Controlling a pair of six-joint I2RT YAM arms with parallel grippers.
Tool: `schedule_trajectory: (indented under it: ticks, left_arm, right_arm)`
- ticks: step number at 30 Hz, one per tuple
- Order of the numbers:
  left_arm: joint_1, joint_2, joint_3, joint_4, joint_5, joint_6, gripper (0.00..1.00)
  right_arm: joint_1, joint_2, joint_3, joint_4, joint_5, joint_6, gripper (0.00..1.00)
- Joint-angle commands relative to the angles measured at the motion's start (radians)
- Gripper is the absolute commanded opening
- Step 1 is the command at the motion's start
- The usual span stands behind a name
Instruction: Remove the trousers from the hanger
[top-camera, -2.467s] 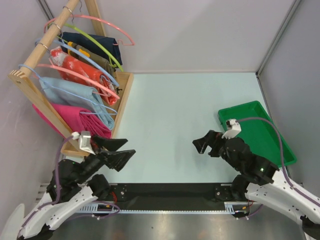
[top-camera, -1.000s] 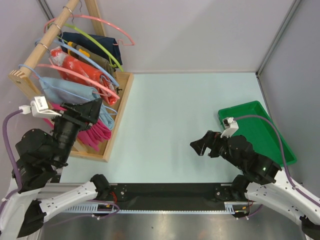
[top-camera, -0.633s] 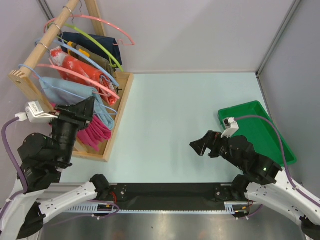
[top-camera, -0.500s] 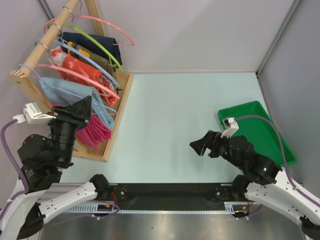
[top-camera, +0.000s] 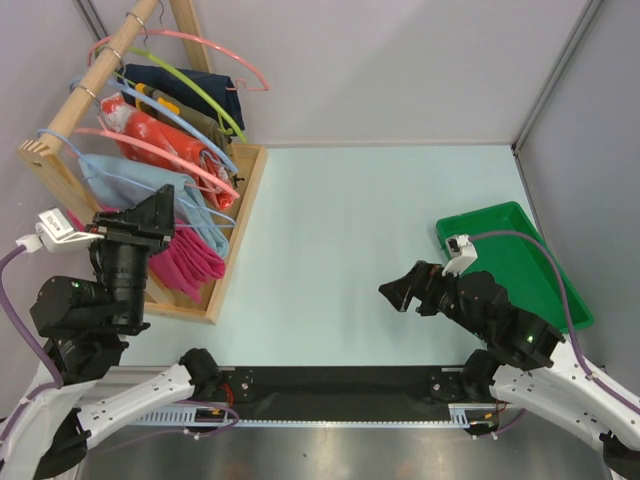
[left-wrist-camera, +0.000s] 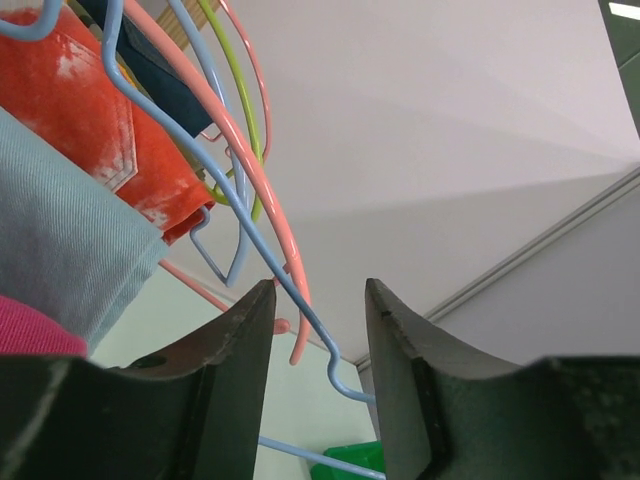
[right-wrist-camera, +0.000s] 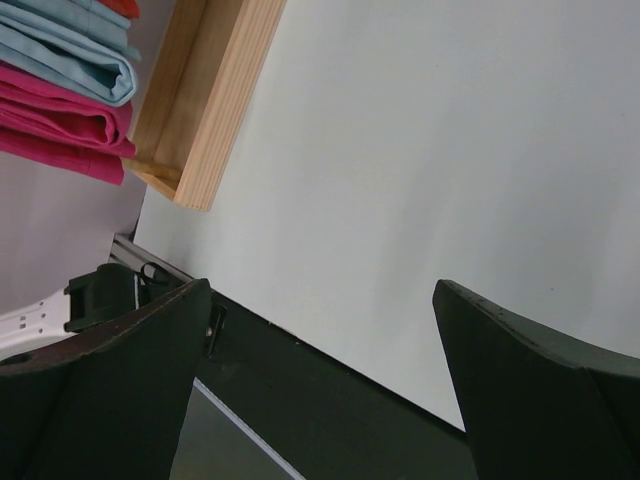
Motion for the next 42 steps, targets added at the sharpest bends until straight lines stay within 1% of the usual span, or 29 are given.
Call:
schedule_trajectory:
  ticks: [1,2,4,5,8,9,10,18,22,24,25,26,29,31,42]
  left_arm:
    - [0.007,0.03,-0.01,0.076,0.007,0.051,0.52]
    - [0.005,0.033,-0.01,0.079,0.009,0.051,0.6]
    - [0.007,0.042,-0.007,0.081,0.009,0.051,0.68]
    - [0.007,0.045,-0.008,0.081,0.01,0.051,0.78]
    - [0.008,0.05,-0.013,0.079,0.011,0.04,0.91]
    - [0.008,0.053,-0.013,0.078,0.006,0.036,0.93]
    - [0.01,0.054,-0.014,0.075,0.003,0.031,1.0]
    - [0.019,0.047,-0.034,0.082,-0.022,0.013,1.0]
    - [0.025,0.042,-0.051,0.104,-0.023,0.017,0.72]
    - [0.03,0.039,-0.059,0.121,-0.023,0.025,0.67]
    - [0.031,0.036,-0.059,0.124,-0.025,0.027,0.58]
    - [0.034,0.036,-0.06,0.133,-0.023,0.034,0.54]
    - [0.039,0.033,-0.065,0.162,-0.016,0.062,0.48]
    - [0.042,0.037,-0.065,0.173,-0.013,0.074,0.4]
    - [0.053,0.037,-0.077,0.285,0.021,0.207,0.16]
  right_arm:
    - [0.005,-0.011,0.015,0.038,-0.007,0.007,1.0]
    - [0.007,-0.011,0.013,0.038,-0.007,0.008,1.0]
    - [0.008,-0.013,0.013,0.04,-0.007,0.011,1.0]
    - [0.008,-0.014,0.013,0.037,-0.007,0.013,1.0]
    - [0.01,-0.019,0.013,0.037,-0.005,0.014,1.0]
    - [0.011,-0.02,0.013,0.033,-0.002,0.014,1.0]
    - [0.01,-0.024,0.013,0.035,-0.002,0.016,1.0]
    - [0.011,-0.034,0.004,0.027,-0.001,0.02,1.0]
    - [0.013,-0.034,0.006,0.024,0.002,0.019,1.0]
    - [0.013,-0.036,0.007,0.026,0.002,0.019,1.0]
    - [0.013,-0.036,0.009,0.024,0.001,0.016,1.0]
    - [0.013,-0.033,0.007,0.024,0.002,0.016,1.0]
    - [0.014,-0.03,0.009,0.021,0.002,0.017,1.0]
    - [0.014,-0.03,0.01,0.023,-0.002,0.017,1.0]
    - [0.016,-0.031,0.026,0.004,0.008,0.016,1.0]
